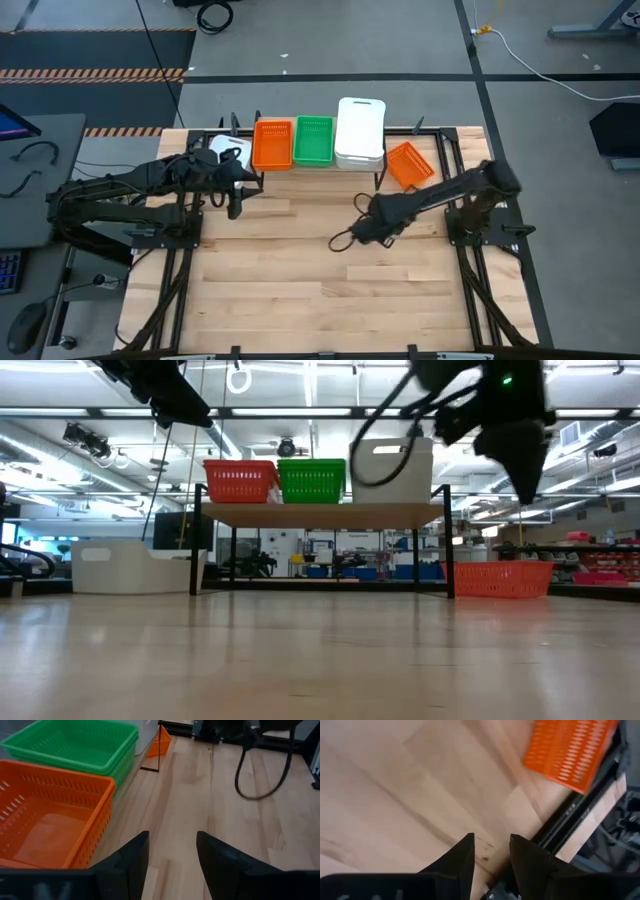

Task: Stack baskets on shelf by color
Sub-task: Stack the orange bin on top of the stacked orange bins on the shelf

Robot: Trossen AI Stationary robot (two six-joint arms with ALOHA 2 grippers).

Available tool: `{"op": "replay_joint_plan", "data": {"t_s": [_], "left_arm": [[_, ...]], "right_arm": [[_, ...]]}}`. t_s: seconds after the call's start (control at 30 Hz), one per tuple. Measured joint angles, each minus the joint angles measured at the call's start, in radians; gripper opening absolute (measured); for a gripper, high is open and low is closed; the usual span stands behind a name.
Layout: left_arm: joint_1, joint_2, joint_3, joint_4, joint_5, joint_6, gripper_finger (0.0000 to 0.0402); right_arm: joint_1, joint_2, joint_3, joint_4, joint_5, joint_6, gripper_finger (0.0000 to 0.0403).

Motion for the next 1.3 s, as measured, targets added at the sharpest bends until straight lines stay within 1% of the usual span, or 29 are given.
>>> {"op": "replay_joint_plan", "data": {"t_s": [0.07, 0.2, 0.33, 0.4, 0.5, 0.6, 0.67, 0.73, 0.83, 0.93, 1.1, 1.17, 1.3], "left_arm": [[0.0, 0.0, 0.0, 0.005, 0.0, 0.0, 0.0172], [0.0, 0.0, 0.0, 0.02, 0.0, 0.0, 0.0172], [0.0, 0.0, 0.0, 0.027, 0.003, -0.005, 0.0172], [0.0, 0.0, 0.0, 0.026, 0.012, -0.013, 0.0172], [-0.003, 0.0, 0.0, 0.026, 0.029, -0.027, 0.0172], [-0.02, 0.0, 0.0, 0.026, 0.03, -0.032, 0.0172], [-0.035, 0.0, 0.0, 0.026, 0.03, -0.032, 0.0172], [-0.05, 0.0, 0.0, 0.027, 0.03, -0.033, 0.0172], [-0.069, 0.0, 0.0, 0.031, 0.031, -0.034, 0.0172], [-0.082, 0.0, 0.0, 0.032, 0.031, -0.034, 0.0172], [-0.092, 0.0, 0.0, 0.035, 0.03, -0.034, 0.0172], [-0.092, 0.0, 0.0, 0.035, 0.03, -0.034, 0.0172], [-0.092, 0.0, 0.0, 0.035, 0.022, -0.035, 0.0172]], "right_arm": [[0.013, -0.073, -0.049, 0.004, 0.021, 0.069, 0.0125], [0.02, -0.229, -0.145, 0.044, 0.065, 0.144, 0.0115], [-0.036, -0.351, -0.244, 0.104, 0.064, 0.127, 0.0108], [-0.082, -0.391, -0.282, 0.139, 0.055, 0.049, 0.0107], [-0.137, -0.429, -0.316, 0.188, 0.054, -0.135, 0.0108], [-0.177, -0.449, -0.338, 0.223, 0.083, -0.33, 0.0108], [-0.202, -0.448, -0.348, 0.234, 0.098, -0.405, 0.0107], [-0.233, -0.443, -0.36, 0.236, 0.088, -0.431, 0.0108], [-0.282, -0.439, -0.403, 0.258, 0.08, -0.412, 0.0109], [-0.312, -0.453, -0.462, 0.346, 0.075, -0.388, 0.0109], [-0.336, -0.507, -0.572, 0.568, 0.038, -0.413, 0.0109], [-0.343, -0.524, -0.607, 0.615, 0.043, -0.426, 0.0109], [-0.359, -0.545, -0.658, 0.654, 0.082, -0.446, 0.0109]]}}
